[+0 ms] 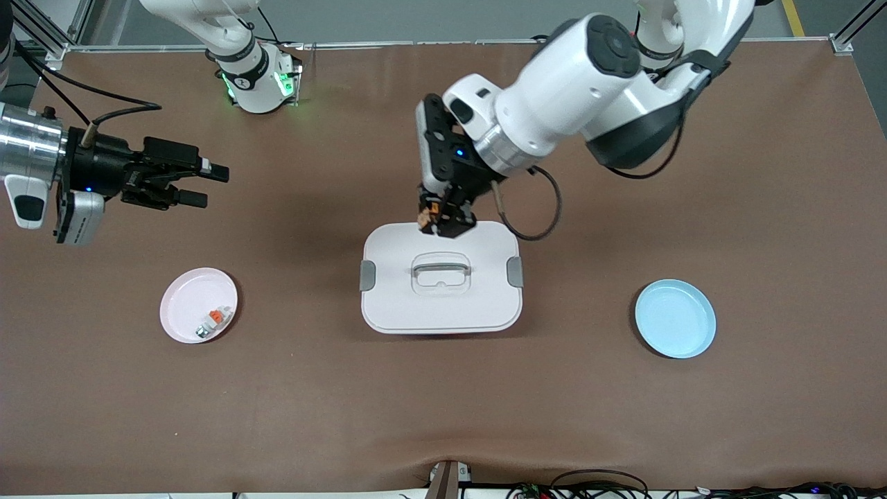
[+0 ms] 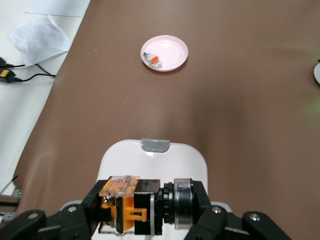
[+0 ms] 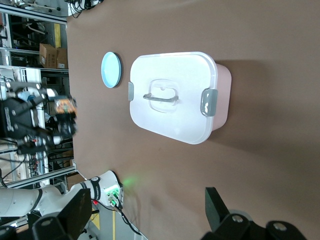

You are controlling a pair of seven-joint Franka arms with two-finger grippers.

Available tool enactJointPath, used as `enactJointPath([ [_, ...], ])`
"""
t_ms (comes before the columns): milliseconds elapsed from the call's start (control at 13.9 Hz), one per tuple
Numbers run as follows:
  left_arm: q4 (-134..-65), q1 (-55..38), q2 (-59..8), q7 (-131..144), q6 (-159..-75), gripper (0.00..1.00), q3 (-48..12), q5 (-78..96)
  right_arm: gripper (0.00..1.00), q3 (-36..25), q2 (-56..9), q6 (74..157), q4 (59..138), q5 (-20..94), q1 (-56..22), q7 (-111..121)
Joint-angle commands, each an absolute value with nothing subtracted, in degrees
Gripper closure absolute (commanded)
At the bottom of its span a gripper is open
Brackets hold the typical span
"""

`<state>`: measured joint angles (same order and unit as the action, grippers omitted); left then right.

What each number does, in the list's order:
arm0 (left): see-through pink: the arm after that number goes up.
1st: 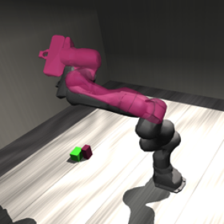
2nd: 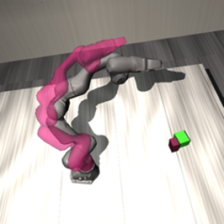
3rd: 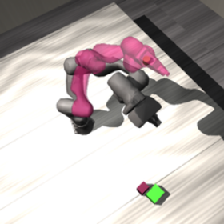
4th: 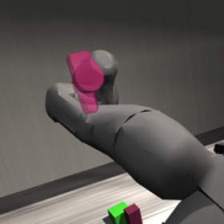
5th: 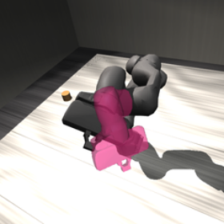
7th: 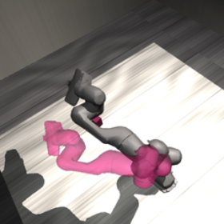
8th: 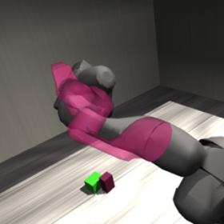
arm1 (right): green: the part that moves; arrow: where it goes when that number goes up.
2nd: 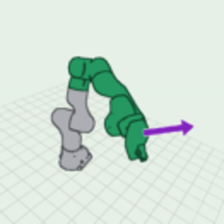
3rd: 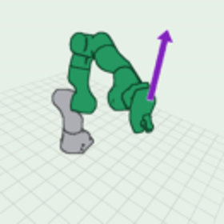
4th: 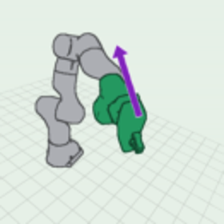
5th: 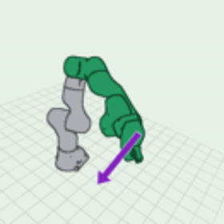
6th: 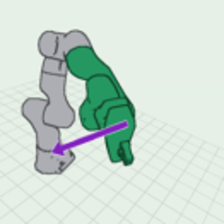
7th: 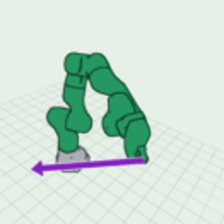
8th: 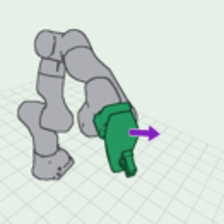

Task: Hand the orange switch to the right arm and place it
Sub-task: 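Carry the switch over the white box while the right gripper approaches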

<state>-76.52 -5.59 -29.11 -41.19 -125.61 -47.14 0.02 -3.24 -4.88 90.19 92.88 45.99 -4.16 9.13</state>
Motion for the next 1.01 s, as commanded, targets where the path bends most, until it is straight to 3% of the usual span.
enactJointPath([
  [0, -74.97, -8.34, -29.97, -37.89, -125.51, 1.00, -46.58, -1.14, 0.00, -3.52, -5.54, 93.33, 93.60, 47.46, -6.93, 6.43],
  [934, -73.04, -12.39, -32.17, -36.30, -127.88, 1.00, -43.78, -1.23, 0.00, -3.51, -4.40, 110.29, 102.56, 55.02, -20.11, -4.47],
])
